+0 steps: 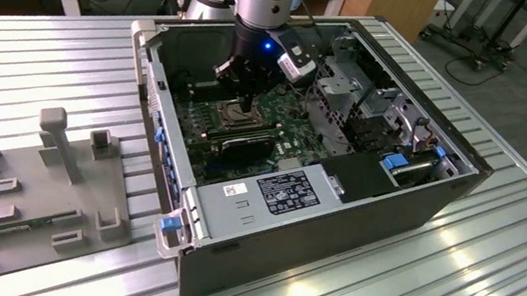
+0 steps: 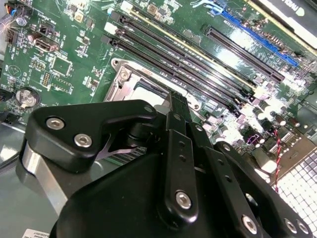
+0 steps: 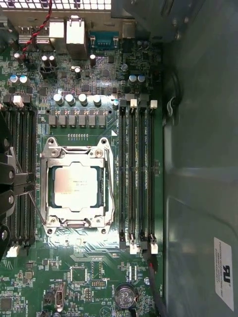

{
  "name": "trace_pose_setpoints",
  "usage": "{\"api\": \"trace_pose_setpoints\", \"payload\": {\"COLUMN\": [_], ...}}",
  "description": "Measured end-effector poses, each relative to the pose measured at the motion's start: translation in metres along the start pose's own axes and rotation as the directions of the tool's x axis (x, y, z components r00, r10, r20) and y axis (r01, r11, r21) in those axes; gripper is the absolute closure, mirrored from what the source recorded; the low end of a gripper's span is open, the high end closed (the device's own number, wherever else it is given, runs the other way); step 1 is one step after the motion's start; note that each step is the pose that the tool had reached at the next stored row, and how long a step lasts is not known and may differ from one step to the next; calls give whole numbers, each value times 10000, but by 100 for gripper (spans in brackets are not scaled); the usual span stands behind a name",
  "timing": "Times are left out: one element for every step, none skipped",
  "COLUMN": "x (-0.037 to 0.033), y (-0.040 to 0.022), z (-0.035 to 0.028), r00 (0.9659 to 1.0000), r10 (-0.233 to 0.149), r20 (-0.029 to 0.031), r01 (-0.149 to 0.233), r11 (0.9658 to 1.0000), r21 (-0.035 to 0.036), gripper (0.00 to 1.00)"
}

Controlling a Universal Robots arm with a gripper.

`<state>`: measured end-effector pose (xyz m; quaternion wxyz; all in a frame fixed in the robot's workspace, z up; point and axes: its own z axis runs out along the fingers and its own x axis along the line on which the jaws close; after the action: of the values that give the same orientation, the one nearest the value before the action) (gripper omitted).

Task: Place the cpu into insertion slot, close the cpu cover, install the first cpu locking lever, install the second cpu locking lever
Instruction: 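Install the second cpu locking lever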

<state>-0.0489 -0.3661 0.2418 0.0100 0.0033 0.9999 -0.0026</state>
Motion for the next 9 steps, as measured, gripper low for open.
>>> {"api": "trace_pose_setpoints", "payload": {"x": [0, 0, 0, 1, 1, 2, 5, 13, 25], "y": [-2, -6, -10, -13, -15, -18, -20, -21, -23], "z": [1, 1, 1, 0, 0, 0, 1, 3, 4], "r00": [10000, 10000, 10000, 10000, 10000, 10000, 10000, 10000, 10000], "r10": [1, 0, -1, 0, 1, 2, 1, 0, 0], "r20": [1, 1, 0, 0, 0, 1, 2, 7, 15], "r01": [-1, 0, 1, 0, -1, -2, -1, 0, 0], "r11": [10000, 10000, 10000, 10000, 10000, 10000, 10000, 10000, 10000], "r21": [-2, -3, -2, -1, -2, -2, -5, -7, -10], "gripper": [89, 89, 89, 89, 89, 89, 89, 89, 89]}}
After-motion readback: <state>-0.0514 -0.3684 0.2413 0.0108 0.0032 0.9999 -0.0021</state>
